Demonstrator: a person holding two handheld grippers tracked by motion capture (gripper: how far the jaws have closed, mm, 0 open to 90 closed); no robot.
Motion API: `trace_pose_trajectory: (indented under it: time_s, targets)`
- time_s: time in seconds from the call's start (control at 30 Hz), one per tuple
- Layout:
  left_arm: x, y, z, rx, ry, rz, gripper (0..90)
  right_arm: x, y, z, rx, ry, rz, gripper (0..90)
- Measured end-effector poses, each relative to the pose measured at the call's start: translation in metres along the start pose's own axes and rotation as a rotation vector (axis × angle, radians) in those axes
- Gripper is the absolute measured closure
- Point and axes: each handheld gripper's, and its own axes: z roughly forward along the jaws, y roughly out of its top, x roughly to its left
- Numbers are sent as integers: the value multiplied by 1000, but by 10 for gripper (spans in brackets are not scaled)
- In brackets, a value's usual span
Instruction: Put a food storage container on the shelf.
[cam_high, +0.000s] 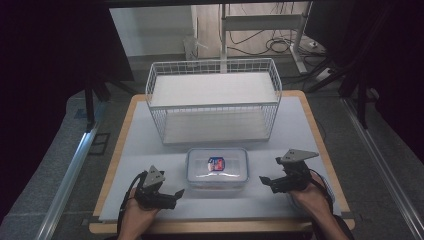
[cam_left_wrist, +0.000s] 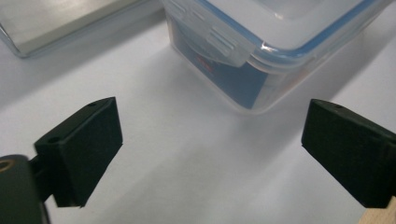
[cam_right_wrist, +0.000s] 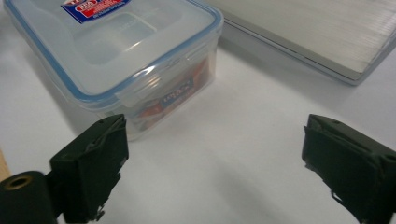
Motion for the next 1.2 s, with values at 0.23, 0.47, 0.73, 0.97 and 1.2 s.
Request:
trace_pose_trajectory:
  time_s: [0.23,0.47,0.73,0.97,1.2]
  targets:
    - [6,-2,-3,-76,-29,-66,9,2,1,2,7,3,3,51]
    - [5,1,-4,-48,-9,-38,20,3,1,1,-3,30,20,51]
    - [14,17,-9,-35,-30,-69,55,5,8,6,10,44,-2,48]
    - [20,34,-1,10,-91,-114,42,8,16,13,14,83,31,33]
    - [29,43,19,23,-164,-141,116,6,24,27,53,157,90,4]
